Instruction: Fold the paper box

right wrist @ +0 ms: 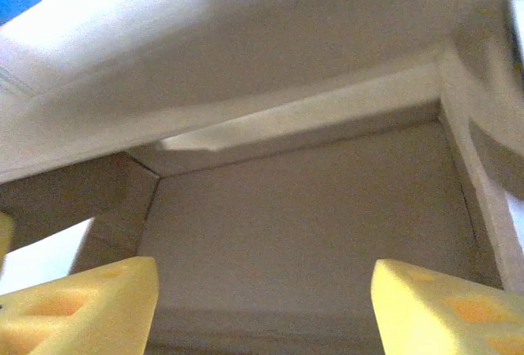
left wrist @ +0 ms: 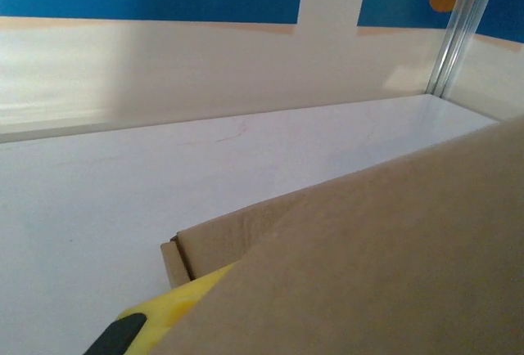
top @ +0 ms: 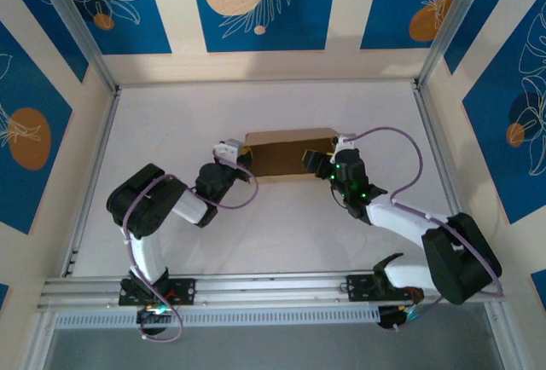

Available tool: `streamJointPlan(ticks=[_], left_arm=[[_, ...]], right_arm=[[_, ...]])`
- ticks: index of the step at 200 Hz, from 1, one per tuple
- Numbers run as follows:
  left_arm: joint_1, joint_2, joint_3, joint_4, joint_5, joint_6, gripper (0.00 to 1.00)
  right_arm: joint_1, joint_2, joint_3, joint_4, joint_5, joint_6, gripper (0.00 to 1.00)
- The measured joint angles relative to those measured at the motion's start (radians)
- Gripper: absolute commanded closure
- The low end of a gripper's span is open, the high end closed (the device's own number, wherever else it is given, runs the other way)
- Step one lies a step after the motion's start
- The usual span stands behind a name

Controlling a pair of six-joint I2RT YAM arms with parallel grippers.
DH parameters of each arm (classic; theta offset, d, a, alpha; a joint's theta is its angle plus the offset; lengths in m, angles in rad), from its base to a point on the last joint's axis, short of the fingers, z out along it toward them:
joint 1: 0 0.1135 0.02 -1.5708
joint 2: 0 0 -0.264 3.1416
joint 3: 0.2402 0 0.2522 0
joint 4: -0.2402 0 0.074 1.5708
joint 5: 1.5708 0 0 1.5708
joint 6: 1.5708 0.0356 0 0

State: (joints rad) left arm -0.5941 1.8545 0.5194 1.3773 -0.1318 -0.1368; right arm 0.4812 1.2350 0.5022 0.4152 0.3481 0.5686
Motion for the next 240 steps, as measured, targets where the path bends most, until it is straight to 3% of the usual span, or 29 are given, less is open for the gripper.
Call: streamJointPlan(ticks=[67, 103, 135, 163, 186, 212, 240], left_arm=[[0.0, 0.0, 0.016, -0.035, -0.008, 0.039, 0.87], [0.0, 0.0, 0.02, -0.051, -0.007, 0.043, 0.87], [0.0, 0.0, 0.02, -0.054, -0.007, 0.043, 0.87], [0.0, 0.0, 0.02, -0.054, -0.007, 0.043, 0.86], [-0.001, 0.0, 0.02, -0.057, -0.005, 0.043, 0.86], [-0.002, 0.0, 0.021, -0.06, 0.002, 0.042, 0.85], [-0.004, 0.0, 0.021, -0.06, 0.01, 0.039, 0.82]], right_arm=[[-0.076, -0.399, -0.05, -0.181, -0.336, -0.092, 0.24], [-0.104, -0.531, 0.068, -0.486, -0.443, -0.098, 0.26], [-0.159, -0.494, 0.279, -0.68, -0.449, -0.064, 0.37], [-0.247, -0.342, 0.497, -0.906, -0.407, 0.061, 0.23], [-0.306, -0.116, 0.687, -1.06, -0.385, 0.153, 0.22], [-0.345, 0.097, 0.753, -1.189, -0.393, 0.233, 0.23], [-0.36, 0.214, 0.745, -1.248, -0.411, 0.287, 0.31]])
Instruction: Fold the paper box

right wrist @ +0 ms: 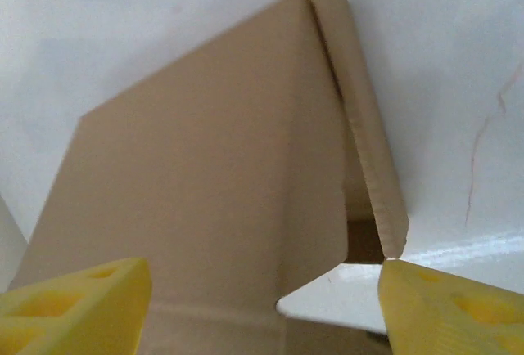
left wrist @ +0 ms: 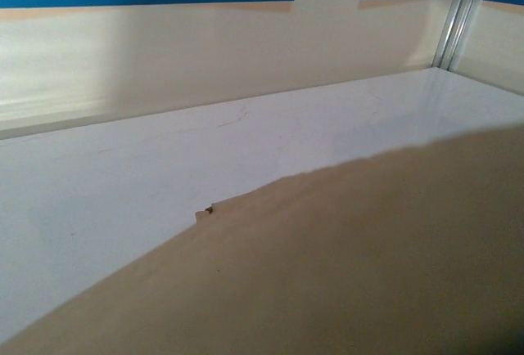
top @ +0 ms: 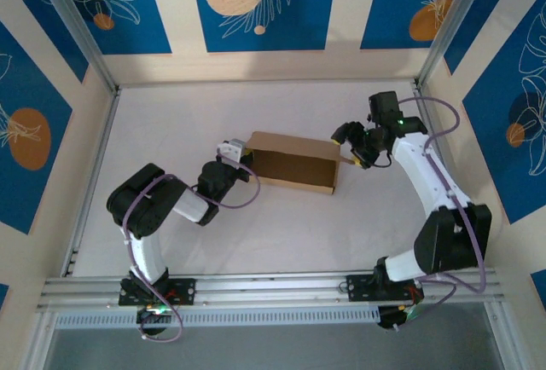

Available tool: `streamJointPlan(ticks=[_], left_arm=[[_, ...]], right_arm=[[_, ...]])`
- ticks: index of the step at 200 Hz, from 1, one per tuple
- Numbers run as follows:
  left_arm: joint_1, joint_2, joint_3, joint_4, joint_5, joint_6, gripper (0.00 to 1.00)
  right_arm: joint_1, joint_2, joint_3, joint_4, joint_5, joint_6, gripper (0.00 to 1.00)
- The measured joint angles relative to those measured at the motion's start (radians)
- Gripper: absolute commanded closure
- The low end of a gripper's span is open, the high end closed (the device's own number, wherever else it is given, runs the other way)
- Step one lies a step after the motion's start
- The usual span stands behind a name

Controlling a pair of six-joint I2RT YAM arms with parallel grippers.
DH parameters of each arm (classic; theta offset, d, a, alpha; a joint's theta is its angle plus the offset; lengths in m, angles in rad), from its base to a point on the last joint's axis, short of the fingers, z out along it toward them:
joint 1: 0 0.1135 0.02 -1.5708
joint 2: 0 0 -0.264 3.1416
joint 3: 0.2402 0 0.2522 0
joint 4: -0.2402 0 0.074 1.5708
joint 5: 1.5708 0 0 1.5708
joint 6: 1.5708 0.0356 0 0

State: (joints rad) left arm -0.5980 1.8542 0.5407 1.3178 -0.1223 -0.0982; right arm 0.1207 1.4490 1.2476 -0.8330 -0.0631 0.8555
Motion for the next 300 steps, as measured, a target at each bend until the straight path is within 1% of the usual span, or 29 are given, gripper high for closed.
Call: streamJointPlan(ticks=[28, 53, 87, 132, 165, 196, 216, 254, 300], left_arm=[[-0.002, 0.0, 0.002, 0.001, 0.03, -0.017, 0.76], [-0.003, -0.013, 0.001, -0.002, 0.064, -0.033, 0.69], [-0.003, -0.084, 0.0, -0.031, 0.12, -0.041, 0.52], [-0.005, -0.229, -0.014, -0.155, 0.202, -0.006, 0.43], [-0.005, -0.309, -0.022, -0.276, 0.211, 0.005, 0.39], [-0.005, -0.318, -0.022, -0.38, 0.212, 0.003, 0.38], [-0.005, -0.324, -0.018, -0.471, 0.238, 0.005, 0.37], [-0.005, -0.364, 0.059, -0.727, 0.299, 0.07, 0.34], [0.006, -0.472, 0.175, -1.037, 0.277, 0.183, 0.28]], right_arm=[[-0.001, 0.023, -0.039, 0.006, -0.019, 0.03, 0.4], [0.001, 0.034, -0.067, 0.027, -0.024, 0.042, 0.45], [0.001, 0.037, -0.085, 0.051, -0.016, 0.044, 0.46], [-0.019, 0.039, -0.085, 0.063, 0.006, 0.044, 0.46], [-0.028, 0.048, -0.085, 0.064, 0.011, 0.036, 0.47], [-0.03, 0.069, -0.083, 0.071, 0.015, 0.029, 0.47], [-0.03, 0.086, -0.071, 0.07, 0.018, 0.028, 0.47], [-0.036, 0.121, -0.031, 0.069, 0.031, 0.024, 0.47], [-0.051, 0.174, 0.014, 0.071, 0.036, 0.009, 0.46]])
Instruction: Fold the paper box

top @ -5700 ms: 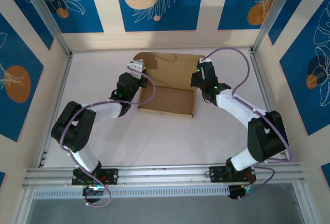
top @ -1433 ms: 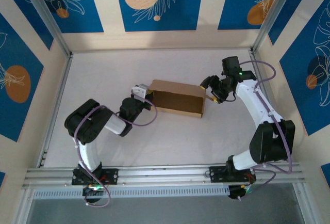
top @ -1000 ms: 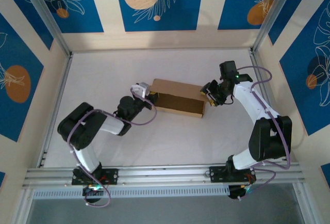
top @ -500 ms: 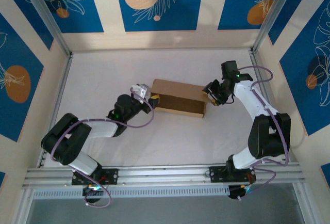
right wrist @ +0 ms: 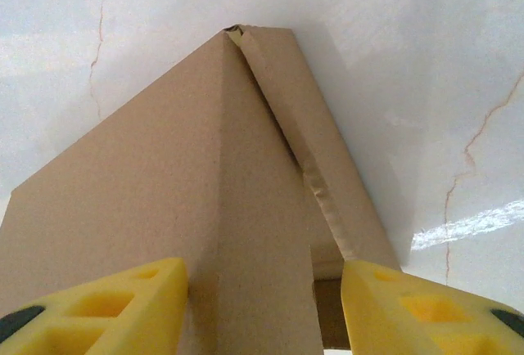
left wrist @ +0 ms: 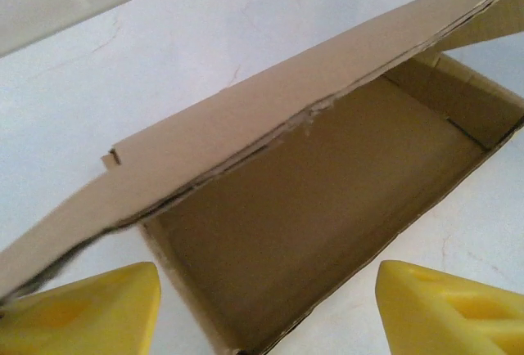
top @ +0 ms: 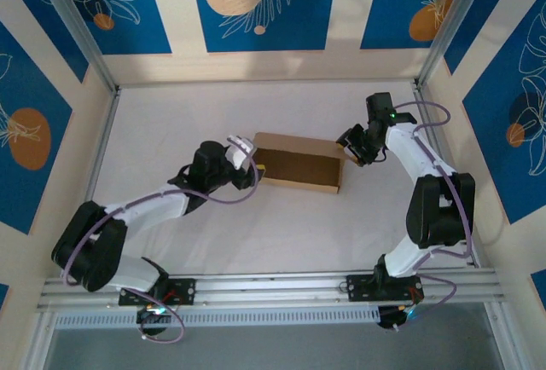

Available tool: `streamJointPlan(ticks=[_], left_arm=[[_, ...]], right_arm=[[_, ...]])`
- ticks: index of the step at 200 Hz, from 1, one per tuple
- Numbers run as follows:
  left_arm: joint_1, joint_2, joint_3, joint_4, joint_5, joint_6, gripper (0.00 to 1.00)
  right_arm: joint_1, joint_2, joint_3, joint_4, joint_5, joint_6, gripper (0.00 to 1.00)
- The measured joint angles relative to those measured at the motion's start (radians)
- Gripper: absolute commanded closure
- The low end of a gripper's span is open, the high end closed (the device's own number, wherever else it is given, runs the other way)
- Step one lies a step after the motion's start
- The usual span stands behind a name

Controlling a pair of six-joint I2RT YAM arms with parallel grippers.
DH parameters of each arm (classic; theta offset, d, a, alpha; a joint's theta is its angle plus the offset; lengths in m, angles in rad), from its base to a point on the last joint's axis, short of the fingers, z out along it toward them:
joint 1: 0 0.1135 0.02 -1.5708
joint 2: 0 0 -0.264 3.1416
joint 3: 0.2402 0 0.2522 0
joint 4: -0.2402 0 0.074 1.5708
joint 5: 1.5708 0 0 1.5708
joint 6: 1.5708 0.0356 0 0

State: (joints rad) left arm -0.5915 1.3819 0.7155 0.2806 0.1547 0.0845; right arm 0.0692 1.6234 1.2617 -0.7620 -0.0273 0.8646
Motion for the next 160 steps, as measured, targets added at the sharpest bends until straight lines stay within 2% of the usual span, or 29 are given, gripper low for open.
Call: streamJointPlan(ticks=[44, 90, 160], left_arm=[[0.005, -0.049, 0.037, -0.208, -0.006, 0.022, 0.28], [0.007, -0.063, 0.046, -0.364, 0.002, -0.024, 0.28], [0.008, -0.272, 0.121, -0.52, -0.005, -0.05, 0.31]], right_arm=[[-0.001, 0.005, 0.0, 0.0, 0.002, -0.005, 0.46], [-0.001, 0.005, 0.0, 0.003, 0.006, -0.012, 0.46], [-0.001, 0.005, 0.007, -0.008, 0.051, -0.034, 0.42]])
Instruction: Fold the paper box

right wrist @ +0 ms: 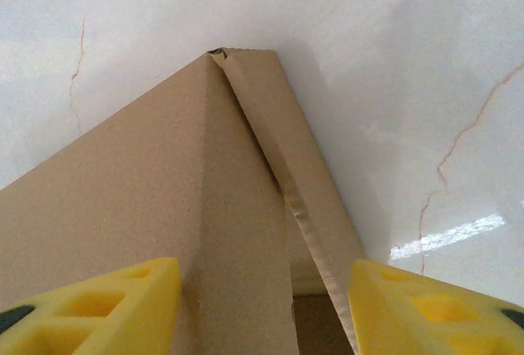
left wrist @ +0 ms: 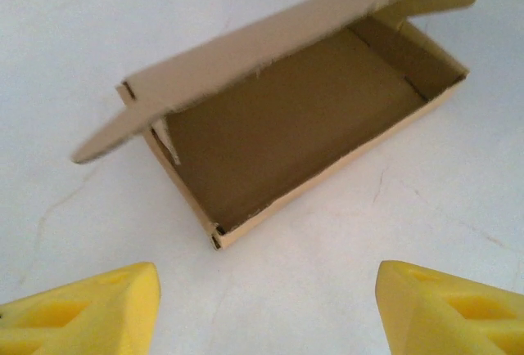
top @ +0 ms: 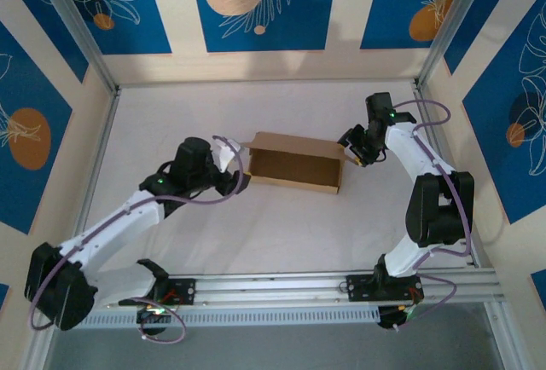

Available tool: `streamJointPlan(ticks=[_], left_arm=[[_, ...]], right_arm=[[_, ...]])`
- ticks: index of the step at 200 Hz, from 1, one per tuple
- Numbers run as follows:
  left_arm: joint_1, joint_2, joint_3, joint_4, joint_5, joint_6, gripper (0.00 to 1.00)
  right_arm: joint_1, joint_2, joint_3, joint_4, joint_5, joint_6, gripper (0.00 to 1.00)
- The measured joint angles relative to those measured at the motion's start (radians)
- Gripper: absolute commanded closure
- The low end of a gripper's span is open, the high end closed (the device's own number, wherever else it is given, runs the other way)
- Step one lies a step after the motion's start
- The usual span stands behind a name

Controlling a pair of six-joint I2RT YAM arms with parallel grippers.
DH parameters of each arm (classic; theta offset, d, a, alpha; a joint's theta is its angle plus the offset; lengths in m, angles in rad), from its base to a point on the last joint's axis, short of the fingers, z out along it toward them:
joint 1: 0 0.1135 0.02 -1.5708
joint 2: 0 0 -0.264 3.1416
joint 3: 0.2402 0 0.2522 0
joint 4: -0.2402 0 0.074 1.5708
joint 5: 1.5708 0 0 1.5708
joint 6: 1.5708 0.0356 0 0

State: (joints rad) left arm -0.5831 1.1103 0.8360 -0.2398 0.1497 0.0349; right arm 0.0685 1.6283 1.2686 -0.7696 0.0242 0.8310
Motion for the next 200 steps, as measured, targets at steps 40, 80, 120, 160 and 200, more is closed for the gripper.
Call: streamJointPlan(ticks=[40, 80, 120, 160, 200], left_arm=[[0.016, -0.062, 0.135, -0.089, -0.056, -0.07, 0.34], [0.059, 0.082, 0.35, -0.108, -0.138, -0.206, 0.28], [0.088, 0.415, 0.586, -0.167, -0.116, -0.275, 0.31], [0.088, 0.526, 0.544, -0.171, -0.072, -0.334, 0.37], [0.083, 0.526, 0.422, -0.116, -0.045, -0.377, 0.37]], right_arm=[[0.002, 0.0, 0.011, -0.005, 0.015, -0.016, 0.4], [0.013, -0.002, 0.039, -0.028, 0.041, -0.027, 0.39], [0.04, -0.023, 0.06, -0.055, 0.078, -0.042, 0.37], [0.078, -0.07, 0.042, -0.066, 0.104, -0.065, 0.37], [0.101, -0.087, -0.037, -0.058, 0.117, -0.08, 0.38]])
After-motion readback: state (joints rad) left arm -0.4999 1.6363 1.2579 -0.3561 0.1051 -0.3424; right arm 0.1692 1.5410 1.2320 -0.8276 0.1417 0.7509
